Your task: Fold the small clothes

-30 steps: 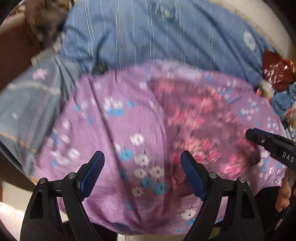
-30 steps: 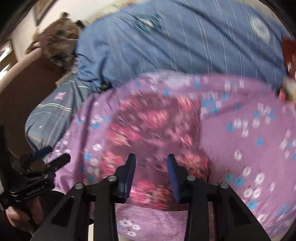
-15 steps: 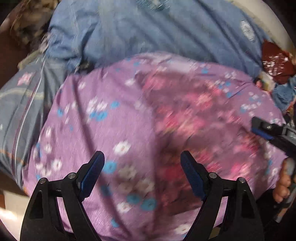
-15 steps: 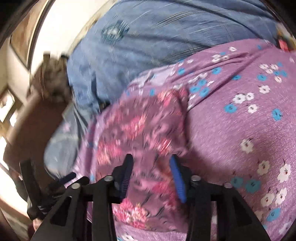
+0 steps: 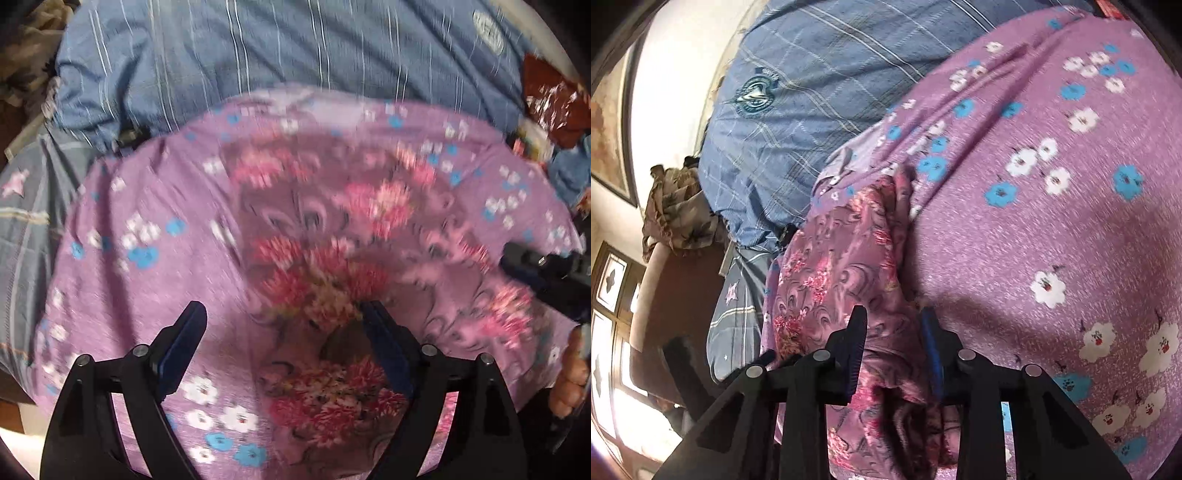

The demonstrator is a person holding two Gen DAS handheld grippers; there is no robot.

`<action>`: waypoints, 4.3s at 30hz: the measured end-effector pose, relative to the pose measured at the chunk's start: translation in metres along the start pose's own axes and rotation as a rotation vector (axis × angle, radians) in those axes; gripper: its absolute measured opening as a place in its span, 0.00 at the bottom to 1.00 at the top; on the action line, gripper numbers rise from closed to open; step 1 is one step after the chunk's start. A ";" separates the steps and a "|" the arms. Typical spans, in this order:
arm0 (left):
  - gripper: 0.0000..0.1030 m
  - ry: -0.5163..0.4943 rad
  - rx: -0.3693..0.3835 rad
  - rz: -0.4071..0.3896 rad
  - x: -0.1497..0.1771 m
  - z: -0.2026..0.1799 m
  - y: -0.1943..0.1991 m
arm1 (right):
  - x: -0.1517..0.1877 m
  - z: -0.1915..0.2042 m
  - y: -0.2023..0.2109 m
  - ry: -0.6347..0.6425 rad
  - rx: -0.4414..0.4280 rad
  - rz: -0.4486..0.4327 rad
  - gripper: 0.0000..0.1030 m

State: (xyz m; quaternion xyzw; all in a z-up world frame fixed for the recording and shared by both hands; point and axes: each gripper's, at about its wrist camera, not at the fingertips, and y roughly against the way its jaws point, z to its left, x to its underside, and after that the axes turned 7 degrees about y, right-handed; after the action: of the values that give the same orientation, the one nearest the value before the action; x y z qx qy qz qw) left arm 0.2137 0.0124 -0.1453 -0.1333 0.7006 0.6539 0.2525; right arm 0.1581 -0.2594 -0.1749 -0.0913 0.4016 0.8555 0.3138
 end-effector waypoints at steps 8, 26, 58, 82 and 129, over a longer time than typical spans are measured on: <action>0.85 0.080 0.117 0.053 0.011 0.038 0.011 | 0.004 0.000 -0.007 -0.014 0.009 0.019 0.41; 0.87 0.027 0.061 -0.015 0.024 0.032 0.038 | 0.019 0.038 0.014 0.200 0.093 -0.069 0.50; 1.00 0.053 -0.143 -0.461 0.055 0.033 0.211 | 0.098 0.214 0.107 0.561 0.435 -0.222 0.59; 1.00 0.025 -0.042 -0.514 0.070 0.023 0.263 | 0.127 0.256 0.144 0.690 0.533 -0.366 0.60; 1.00 0.061 0.034 -0.627 0.086 0.025 0.328 | 0.156 0.289 0.214 0.688 0.693 -0.540 0.60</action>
State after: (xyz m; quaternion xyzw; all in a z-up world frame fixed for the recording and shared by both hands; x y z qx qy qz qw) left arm -0.0228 0.0853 0.0871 -0.3579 0.6434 0.5282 0.4230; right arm -0.0681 -0.0747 0.0873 -0.3565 0.7010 0.4834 0.3845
